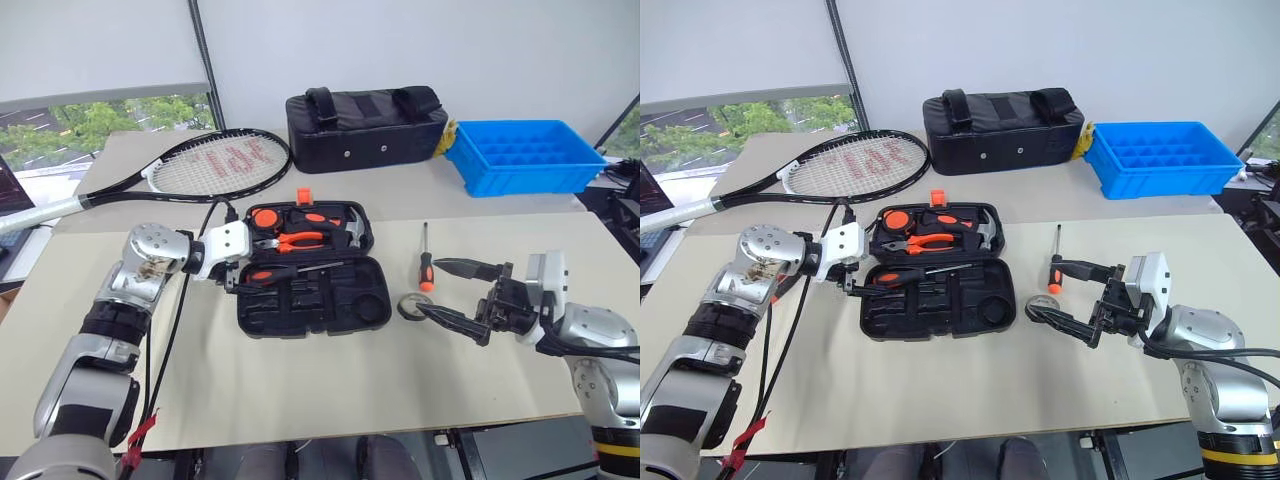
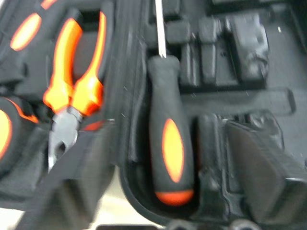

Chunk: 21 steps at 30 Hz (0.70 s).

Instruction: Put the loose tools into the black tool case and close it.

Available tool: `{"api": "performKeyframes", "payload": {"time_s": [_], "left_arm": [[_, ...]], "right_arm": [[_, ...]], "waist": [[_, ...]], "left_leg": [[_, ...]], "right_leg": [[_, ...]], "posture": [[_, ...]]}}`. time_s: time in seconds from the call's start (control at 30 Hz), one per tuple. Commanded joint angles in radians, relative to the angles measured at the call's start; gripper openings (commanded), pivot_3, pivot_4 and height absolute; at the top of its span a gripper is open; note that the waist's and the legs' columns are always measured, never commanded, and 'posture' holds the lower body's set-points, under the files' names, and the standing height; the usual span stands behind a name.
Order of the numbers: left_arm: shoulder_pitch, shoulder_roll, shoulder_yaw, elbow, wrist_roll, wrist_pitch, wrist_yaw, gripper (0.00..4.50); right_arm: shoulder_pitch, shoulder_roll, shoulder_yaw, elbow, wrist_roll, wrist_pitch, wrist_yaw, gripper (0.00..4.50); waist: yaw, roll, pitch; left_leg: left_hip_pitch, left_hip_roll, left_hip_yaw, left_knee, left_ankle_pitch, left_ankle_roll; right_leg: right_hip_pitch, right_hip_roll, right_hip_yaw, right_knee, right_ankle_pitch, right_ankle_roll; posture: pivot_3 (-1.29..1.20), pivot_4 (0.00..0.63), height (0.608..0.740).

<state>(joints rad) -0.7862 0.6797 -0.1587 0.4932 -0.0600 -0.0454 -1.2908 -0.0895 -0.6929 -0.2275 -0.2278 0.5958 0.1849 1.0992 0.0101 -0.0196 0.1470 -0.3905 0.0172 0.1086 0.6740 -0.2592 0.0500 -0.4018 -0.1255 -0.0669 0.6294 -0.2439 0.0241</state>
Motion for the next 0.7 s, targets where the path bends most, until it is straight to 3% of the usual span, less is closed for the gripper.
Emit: {"api": "performKeyframes", "payload": {"time_s": [0.03, 0.1, 0.2, 0.5, 0.53, 0.7], "left_arm": [[-0.011, -0.037, 0.109, -0.139, -0.145, 0.068, 0.036, 4.32], [0.015, -0.073, 0.152, -0.202, -0.214, 0.156, 0.076, 4.32], [0.098, -0.101, 0.141, -0.264, -0.221, 0.19, 0.103, 3.59], [0.202, -0.185, 0.076, -0.16, -0.06, 0.055, 0.312, 0.28], [0.21, -0.188, 0.07, -0.146, -0.041, 0.046, 0.335, 0.08], [0.244, -0.161, 0.017, -0.127, 0.027, -0.002, 0.332, 0.08]], "right_arm": [[0.008, -0.006, -0.012, -0.044, -0.003, -0.007, -0.016, 4.43], [0.013, -0.004, -0.01, -0.049, -0.004, -0.007, -0.022, 4.43], [0.015, -0.004, -0.004, -0.056, -0.002, -0.003, -0.031, 4.43], [0.009, -0.013, -0.002, -0.063, 0.002, 0.003, -0.043, 4.43], [0.01, -0.013, -0.003, -0.064, 0.003, 0.003, -0.043, 4.43], [0.011, -0.015, -0.006, -0.061, 0.001, 0.001, -0.041, 4.43]], "waist": [[0.0, 0.0, 0.0], [0.001, 0.0, 0.0], [-0.001, 0.002, -0.001], [0.002, 0.003, -0.002], [0.002, 0.003, -0.002], [0.0, 0.003, -0.002]], "left_leg": [[0.0, 0.0, 0.0, 0.0, 0.0, 0.0], [0.0, 0.0, 0.0, 0.001, 0.0, -0.001], [0.001, 0.0, -0.001, 0.002, 0.002, -0.003], [0.006, 0.0, -0.003, 0.002, -0.002, 0.003], [0.006, 0.0, -0.003, 0.002, -0.002, 0.004], [0.006, 0.0, -0.003, 0.002, -0.003, 0.004]], "right_leg": [[0.0, 0.0, 0.0, 0.0, 0.0, 0.0], [0.001, 0.0, 0.0, 0.0, 0.0, 0.0], [0.002, 0.0, 0.0, 0.0, 0.0, 0.0], [0.008, 0.0, 0.0, 0.0, 0.001, 0.001], [0.01, 0.0, 0.0, 0.0, 0.001, 0.001], [0.01, -0.001, -0.001, -0.001, 0.001, 0.001]], "posture": [[0.0, 0.15, 0.74], [0.0, 0.15, 0.74], [0.0, 0.15, 0.74], [0.0, 0.15, 0.74], [0.0, 0.15, 0.74], [0.0, 0.15, 0.74]]}}
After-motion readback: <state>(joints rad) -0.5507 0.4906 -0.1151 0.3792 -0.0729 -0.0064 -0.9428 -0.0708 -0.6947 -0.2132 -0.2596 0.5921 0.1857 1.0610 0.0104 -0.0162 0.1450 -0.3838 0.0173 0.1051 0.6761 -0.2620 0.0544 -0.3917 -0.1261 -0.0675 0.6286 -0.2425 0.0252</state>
